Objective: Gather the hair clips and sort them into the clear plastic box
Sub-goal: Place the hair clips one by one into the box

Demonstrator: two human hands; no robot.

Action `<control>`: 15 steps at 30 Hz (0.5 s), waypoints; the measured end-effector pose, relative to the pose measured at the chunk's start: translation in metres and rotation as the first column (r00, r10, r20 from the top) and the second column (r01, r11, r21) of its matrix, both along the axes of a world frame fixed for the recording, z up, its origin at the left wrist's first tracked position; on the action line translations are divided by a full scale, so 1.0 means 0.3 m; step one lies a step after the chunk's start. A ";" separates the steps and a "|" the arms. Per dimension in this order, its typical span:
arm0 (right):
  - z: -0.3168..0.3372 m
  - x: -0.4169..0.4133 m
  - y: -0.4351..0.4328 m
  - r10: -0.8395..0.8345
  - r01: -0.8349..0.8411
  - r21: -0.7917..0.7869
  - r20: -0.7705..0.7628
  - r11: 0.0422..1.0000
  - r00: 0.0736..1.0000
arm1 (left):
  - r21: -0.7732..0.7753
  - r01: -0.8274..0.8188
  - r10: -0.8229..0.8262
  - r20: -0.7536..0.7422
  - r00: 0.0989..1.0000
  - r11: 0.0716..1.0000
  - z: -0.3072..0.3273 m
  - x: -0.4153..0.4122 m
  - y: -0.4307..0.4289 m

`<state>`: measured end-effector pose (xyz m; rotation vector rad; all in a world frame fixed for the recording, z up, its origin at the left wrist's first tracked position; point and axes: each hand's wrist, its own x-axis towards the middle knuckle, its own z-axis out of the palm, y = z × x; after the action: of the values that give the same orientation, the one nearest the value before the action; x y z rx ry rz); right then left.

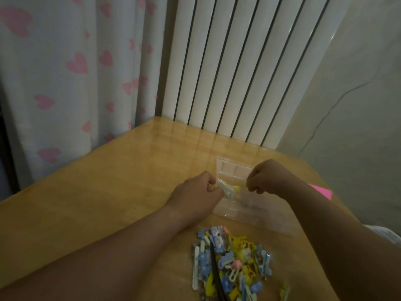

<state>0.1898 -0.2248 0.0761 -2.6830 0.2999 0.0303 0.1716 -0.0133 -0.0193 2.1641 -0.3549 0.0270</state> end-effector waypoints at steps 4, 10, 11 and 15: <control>-0.024 0.031 0.019 -0.054 0.049 -0.062 -0.075 0.997 0.996 | 0.006 -0.001 0.001 0.000 1.000 1.000 0.006 -0.001 -0.005; -0.083 0.011 -0.006 -0.061 0.061 0.001 0.002 0.998 0.998 | 0.022 -0.011 0.011 0.005 1.000 1.000 0.005 -0.002 -0.002; -0.084 -0.002 -0.019 -0.053 0.053 0.008 0.054 0.999 0.997 | 0.027 -0.013 0.013 0.007 1.000 1.000 0.008 -0.002 -0.004; -0.060 -0.113 -0.064 -0.034 -0.011 0.125 0.350 0.992 0.936 | 0.034 -0.024 0.023 0.033 0.999 0.999 0.010 -0.005 -0.005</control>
<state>0.1560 -0.2441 0.0582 -2.5002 0.1927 -0.4171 0.1700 -0.0147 -0.0163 2.2043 -0.3511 0.0699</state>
